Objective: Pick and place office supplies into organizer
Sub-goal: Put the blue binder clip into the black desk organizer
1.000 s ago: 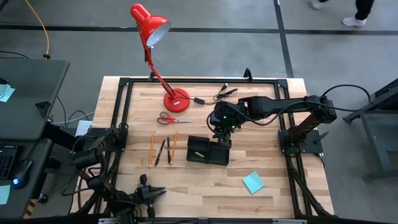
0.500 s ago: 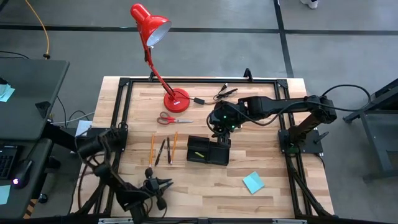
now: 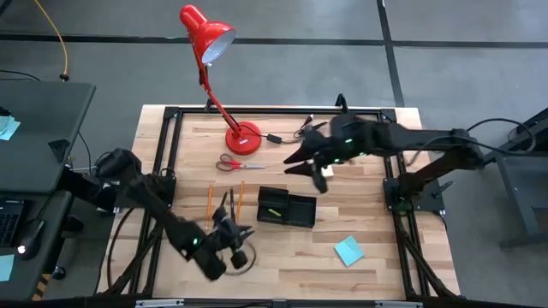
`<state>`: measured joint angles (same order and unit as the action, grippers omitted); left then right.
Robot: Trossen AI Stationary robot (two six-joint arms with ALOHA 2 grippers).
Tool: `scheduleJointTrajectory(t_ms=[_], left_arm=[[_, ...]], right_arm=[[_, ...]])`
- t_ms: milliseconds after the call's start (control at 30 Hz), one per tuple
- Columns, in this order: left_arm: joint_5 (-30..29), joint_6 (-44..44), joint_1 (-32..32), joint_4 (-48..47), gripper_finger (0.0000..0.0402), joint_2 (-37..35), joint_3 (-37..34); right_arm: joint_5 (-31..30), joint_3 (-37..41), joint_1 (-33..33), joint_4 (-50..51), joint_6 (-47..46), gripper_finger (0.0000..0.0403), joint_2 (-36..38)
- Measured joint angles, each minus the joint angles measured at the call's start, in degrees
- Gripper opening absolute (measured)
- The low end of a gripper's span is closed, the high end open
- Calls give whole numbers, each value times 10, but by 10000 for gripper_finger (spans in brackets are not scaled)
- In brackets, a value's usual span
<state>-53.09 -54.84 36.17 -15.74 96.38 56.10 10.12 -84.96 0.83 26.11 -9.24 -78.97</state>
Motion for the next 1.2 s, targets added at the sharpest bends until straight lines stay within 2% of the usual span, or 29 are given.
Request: scheduleJointTrajectory(t_ms=[100,200,300,467,633,833,1067,1200], left_arm=[[41,75,-39,22,40,-30,0],[80,154,-77,65,61,-49,1],[121,186,-111,89,72,-53,1],[207,190,-161,84,38,-50,1],[264,185,-196,83,33,-48,1],[293,154,-204,65,72,-42,1],[286,147,-205,51,30,-42,1],[279,144,-205,58,32,-36,1]], right_arm=[[47,55,-9,-84,-31,122,44],[65,178,-15,-226,-90,122,108],[35,294,-24,-326,-136,122,192],[-12,400,-27,-335,-163,122,308],[-48,433,-27,-323,-157,122,396],[-83,436,-27,-249,-115,122,461],[-86,436,-27,-219,-98,122,485],[-86,436,-27,-214,-97,122,486]])
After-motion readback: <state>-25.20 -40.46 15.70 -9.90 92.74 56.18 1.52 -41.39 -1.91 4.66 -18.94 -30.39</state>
